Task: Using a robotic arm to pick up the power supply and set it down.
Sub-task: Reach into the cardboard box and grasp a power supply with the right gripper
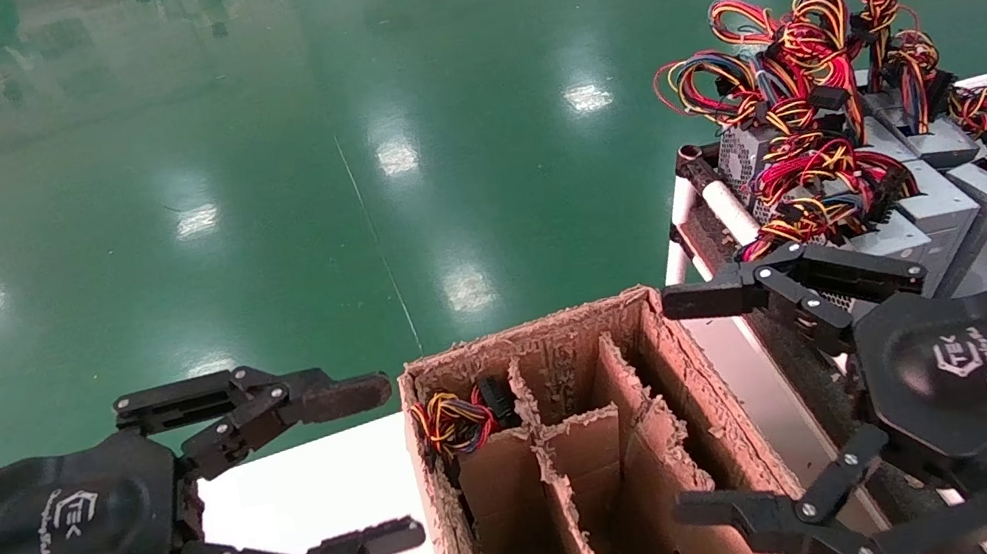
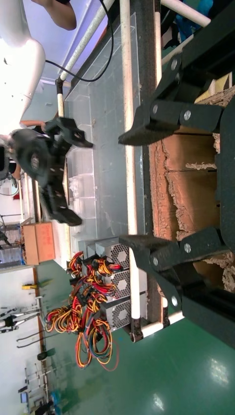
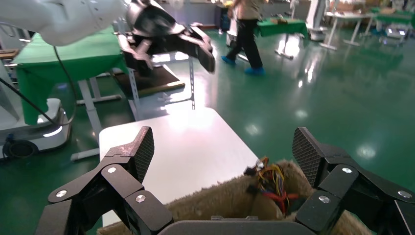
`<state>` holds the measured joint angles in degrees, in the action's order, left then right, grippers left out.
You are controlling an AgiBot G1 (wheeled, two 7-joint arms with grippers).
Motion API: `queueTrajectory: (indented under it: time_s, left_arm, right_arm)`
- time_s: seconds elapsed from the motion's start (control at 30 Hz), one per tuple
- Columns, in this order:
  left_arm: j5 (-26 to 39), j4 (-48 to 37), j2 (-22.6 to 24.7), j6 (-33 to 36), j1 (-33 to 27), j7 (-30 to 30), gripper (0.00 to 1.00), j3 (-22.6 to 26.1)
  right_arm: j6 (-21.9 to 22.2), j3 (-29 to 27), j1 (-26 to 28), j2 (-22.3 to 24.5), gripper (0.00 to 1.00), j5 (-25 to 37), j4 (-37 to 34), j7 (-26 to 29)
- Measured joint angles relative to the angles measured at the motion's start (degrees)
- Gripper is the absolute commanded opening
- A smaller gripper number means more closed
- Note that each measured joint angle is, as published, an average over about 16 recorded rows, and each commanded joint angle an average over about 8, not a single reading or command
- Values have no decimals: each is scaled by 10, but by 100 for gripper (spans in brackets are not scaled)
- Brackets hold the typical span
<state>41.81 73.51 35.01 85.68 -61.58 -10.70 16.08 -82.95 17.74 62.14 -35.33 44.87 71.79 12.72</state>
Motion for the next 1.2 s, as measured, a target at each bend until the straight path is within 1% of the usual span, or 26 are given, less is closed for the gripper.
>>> queueTrajectory:
  time_s: [0.17,0.3,0.5,0.7,0.73,0.77,0.97,1.0,1.03,1.2]
  left_arm:
    - [0,0,0,0,0,0,100,0]
    - [0,0,0,0,0,0,100,0]
    - [0,0,0,0,0,0,100,1]
    - [-1,0,0,0,0,0,100,1]
    - [-1,0,0,0,0,1,100,1]
    - [-1,0,0,0,0,1,100,1]
    - [-1,0,0,0,0,1,100,1]
    - [-1,0,0,0,0,1,100,1]
    - [-1,0,-1,0,0,1,100,1]
    - [-1,0,-1,-1,0,1,100,2]
  right_arm:
    - [17,24,16,-20,100,41,-22,16]
    - [30,50,37,-49,100,84,-52,22]
    - [47,88,74,-111,100,147,-113,13]
    - [67,120,108,-181,100,200,-180,-17]
    - [71,125,113,-192,95,207,-191,-23]
    - [75,128,117,-203,86,213,-202,-28]
    - [95,144,135,-258,11,239,-258,-65]
    - [99,145,137,-265,4,242,-267,-71]
    - [102,146,138,-273,0,244,-275,-77]
    - [115,148,142,-302,0,247,-313,-101]
